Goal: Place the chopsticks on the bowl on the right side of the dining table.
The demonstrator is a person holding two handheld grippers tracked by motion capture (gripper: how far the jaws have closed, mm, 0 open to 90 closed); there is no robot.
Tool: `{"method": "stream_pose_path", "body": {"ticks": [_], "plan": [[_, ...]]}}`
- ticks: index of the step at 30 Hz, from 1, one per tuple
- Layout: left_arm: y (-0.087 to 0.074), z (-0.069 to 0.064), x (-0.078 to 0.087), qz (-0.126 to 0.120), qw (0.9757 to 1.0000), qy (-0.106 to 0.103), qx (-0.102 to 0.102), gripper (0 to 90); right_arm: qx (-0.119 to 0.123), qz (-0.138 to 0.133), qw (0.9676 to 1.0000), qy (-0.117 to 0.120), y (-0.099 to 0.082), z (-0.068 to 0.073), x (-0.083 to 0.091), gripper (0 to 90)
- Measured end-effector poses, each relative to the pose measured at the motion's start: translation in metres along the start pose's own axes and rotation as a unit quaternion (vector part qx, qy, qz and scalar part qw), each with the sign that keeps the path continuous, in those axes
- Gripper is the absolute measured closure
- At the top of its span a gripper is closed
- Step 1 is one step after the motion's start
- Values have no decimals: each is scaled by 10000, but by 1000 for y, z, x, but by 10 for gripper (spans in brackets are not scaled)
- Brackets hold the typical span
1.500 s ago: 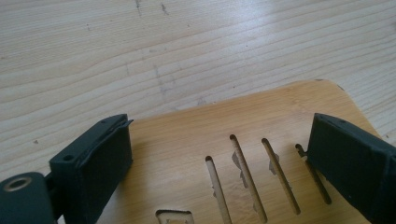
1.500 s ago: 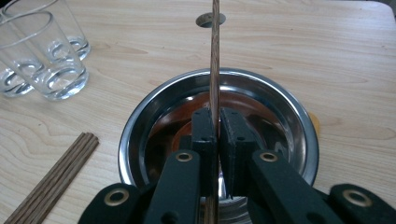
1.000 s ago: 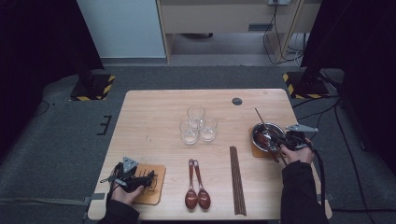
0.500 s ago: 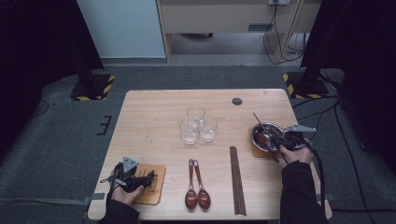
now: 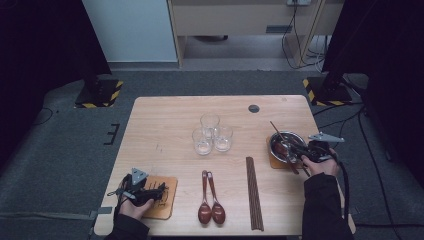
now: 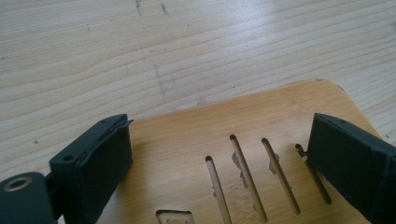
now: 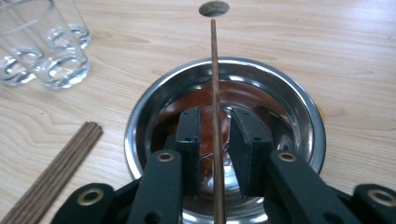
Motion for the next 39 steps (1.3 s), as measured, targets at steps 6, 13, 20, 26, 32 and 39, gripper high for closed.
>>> {"method": "stream_pose_path", "body": {"ticks": [6, 13, 20, 26, 32, 39], "plan": [[0, 0, 0, 0, 10000, 0, 1, 56, -49, -174, 9998, 27, 0, 4, 13, 655], [0, 0, 0, -2, 10000, 2, 7, 56, -110, -375, 9992, -29, 0, 5, 24, 590], [0, 0, 0, -3, 10000, 3, 7, 56, -103, -552, 9984, 6, 1, 11, 38, 553], [0, 0, 0, -4, 10000, 3, 7, 56, -111, -696, 9975, 58, 3, 18, 50, 523], [0, 0, 0, -4, 10000, 3, 7, 56, -33, -751, 9971, 83, 4, 25, 55, 491], [0, 0, 0, -4, 10000, 2, 8, 56, 92, -826, 9963, 220, 9, 42, 58, 463]]}}
Point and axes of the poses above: each handheld gripper's, and its own axes: x roughly backward along the jaws, y roughly out of its top, z roughly to its left, the point moved 3 cm from there along -x, roughly forward along the jaws, and after that the axes turned 2 degrees about y, right-handed, at the moved point
